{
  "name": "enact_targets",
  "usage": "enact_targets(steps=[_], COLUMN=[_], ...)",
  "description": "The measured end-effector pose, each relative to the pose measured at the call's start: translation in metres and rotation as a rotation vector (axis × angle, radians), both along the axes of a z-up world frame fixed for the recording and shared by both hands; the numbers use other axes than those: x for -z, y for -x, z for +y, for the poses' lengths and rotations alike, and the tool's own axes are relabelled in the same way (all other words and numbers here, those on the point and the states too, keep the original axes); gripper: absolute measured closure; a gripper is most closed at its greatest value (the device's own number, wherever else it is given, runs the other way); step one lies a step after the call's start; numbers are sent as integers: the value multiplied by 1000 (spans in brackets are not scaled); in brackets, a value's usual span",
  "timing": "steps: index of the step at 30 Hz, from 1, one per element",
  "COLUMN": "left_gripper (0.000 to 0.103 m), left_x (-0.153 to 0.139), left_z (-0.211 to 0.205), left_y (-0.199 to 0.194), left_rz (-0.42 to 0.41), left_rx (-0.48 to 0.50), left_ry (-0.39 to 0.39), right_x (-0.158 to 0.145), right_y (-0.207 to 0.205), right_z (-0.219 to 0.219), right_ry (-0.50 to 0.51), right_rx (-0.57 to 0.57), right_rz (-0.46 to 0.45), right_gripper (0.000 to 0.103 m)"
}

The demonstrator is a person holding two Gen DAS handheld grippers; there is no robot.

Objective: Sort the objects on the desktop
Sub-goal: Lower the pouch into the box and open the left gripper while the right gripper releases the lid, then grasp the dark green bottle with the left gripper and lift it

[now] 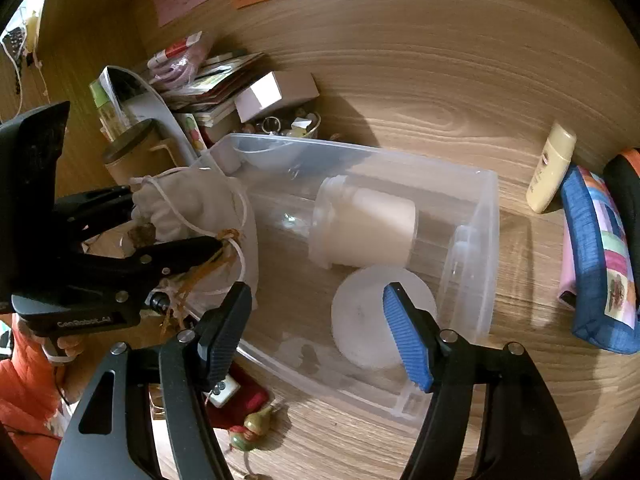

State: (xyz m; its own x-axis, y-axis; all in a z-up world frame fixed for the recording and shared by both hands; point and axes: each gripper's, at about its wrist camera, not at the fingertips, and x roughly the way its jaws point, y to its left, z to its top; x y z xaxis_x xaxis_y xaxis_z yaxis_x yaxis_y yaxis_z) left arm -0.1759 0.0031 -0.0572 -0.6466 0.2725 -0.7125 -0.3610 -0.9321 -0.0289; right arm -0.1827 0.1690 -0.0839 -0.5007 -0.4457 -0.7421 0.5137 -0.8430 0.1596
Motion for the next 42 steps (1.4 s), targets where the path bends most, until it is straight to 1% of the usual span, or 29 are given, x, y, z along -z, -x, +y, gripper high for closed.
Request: enact_targets(steps=[4, 6, 12, 17, 20, 21, 24, 28, 32, 34, 38, 42], left_gripper=[38, 33, 30, 29, 20, 19, 19, 18, 13, 13, 10, 10], left_x=[0, -1, -5, -14, -19, -21, -25, -29, -32, -33, -31, -19], left_z=[-6, -8, -14, -17, -18, -18, -18, -20, -28, -32, -42, -50], left_y=[2, 2, -5, -19, -28, -32, -44, -60, -76, -84, -95, -100], left_rz=[-17, -22, -14, 9, 22, 28, 51, 70, 88, 94, 91, 59], left_rx=[-3, -8, -12, -17, -21, -21, -25, -36, -62, -78, -111, -138], left_ry=[-17, -21, -26, -28, -28, -24, 3, 14, 13, 10, 9, 6], right_x=[-1, -2, -6, -12, -15, -17, -20, -25, -30, -32, -33, -25], right_y=[-2, -3, -11, -25, -35, -38, -46, -58, -70, -76, -88, -96], right_z=[2, 3, 9, 8, 5, 5, 4, 5, 7, 7, 8, 9], right_ry=[11, 18, 39, 28, 17, 15, 12, 6, 4, 1, -11, -37], right_rx=[11, 19, 39, 35, 29, 27, 17, 10, 6, 7, 17, 28], right_rz=[-10, -15, -20, -4, 11, 15, 26, 49, 67, 81, 113, 116], right_gripper=[38, 38, 37, 37, 37, 37, 37, 35, 35, 35, 35, 35])
